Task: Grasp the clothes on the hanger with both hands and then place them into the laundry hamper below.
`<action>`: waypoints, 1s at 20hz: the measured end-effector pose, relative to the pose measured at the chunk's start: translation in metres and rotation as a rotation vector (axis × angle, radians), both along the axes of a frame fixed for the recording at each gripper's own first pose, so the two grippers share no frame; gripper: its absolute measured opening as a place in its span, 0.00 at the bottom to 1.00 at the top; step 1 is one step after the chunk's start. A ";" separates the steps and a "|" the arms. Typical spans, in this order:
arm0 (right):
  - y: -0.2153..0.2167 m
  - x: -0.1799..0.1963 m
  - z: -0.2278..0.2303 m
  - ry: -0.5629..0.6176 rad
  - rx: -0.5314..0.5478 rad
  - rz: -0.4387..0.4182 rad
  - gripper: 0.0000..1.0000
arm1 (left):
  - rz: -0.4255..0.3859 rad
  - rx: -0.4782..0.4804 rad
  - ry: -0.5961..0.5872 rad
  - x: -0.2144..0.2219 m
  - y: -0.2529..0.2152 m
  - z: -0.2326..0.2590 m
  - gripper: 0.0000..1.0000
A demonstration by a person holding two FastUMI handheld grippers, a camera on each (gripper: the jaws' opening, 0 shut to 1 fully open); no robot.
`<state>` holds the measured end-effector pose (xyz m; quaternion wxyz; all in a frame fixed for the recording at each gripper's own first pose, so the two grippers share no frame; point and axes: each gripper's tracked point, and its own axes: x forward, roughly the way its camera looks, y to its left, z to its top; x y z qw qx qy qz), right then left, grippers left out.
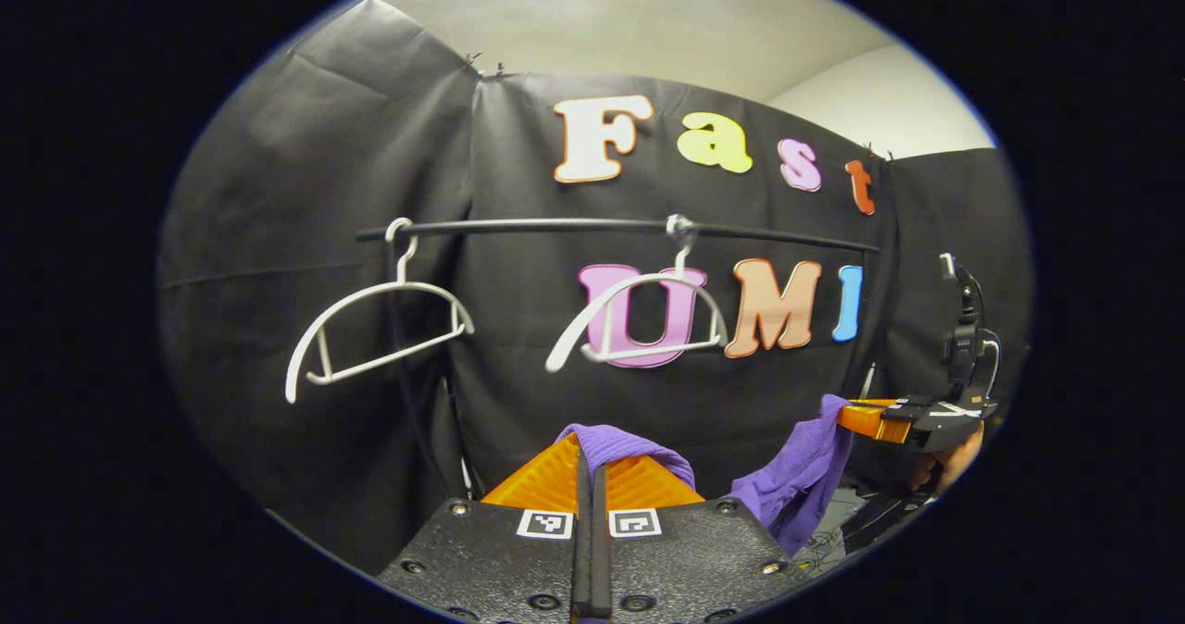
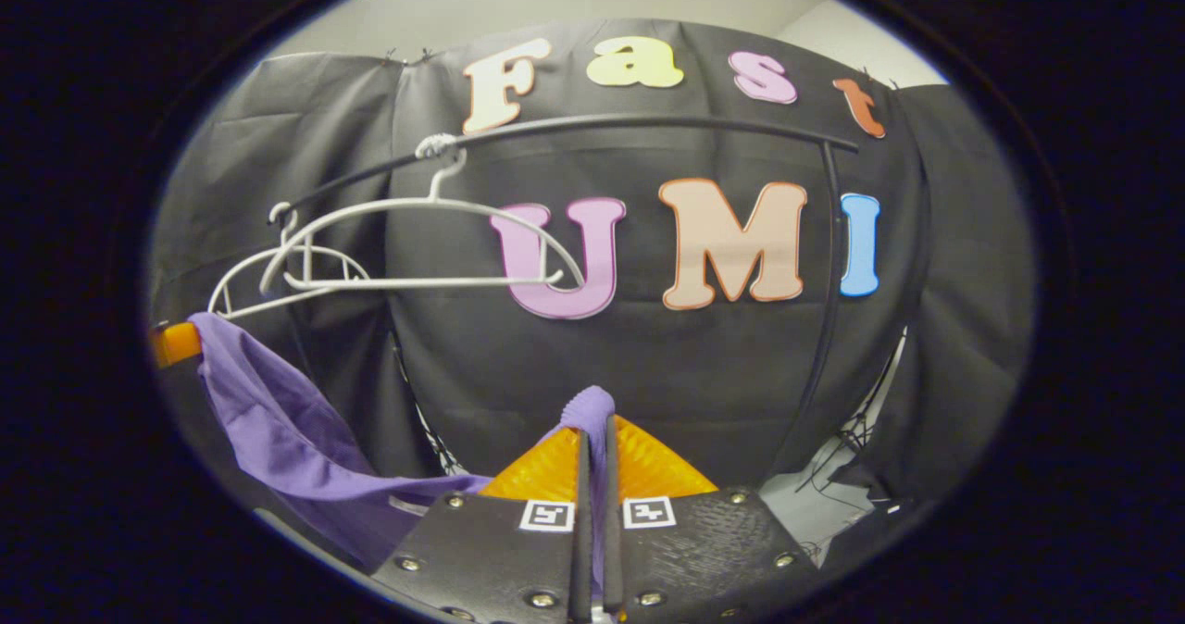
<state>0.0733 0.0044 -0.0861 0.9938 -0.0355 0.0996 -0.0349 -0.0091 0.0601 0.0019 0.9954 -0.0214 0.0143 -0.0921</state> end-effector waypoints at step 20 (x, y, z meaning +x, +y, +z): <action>-0.003 0.038 0.055 -0.086 0.065 -0.045 0.05 | -0.174 -0.036 -0.030 0.094 -0.111 0.013 0.00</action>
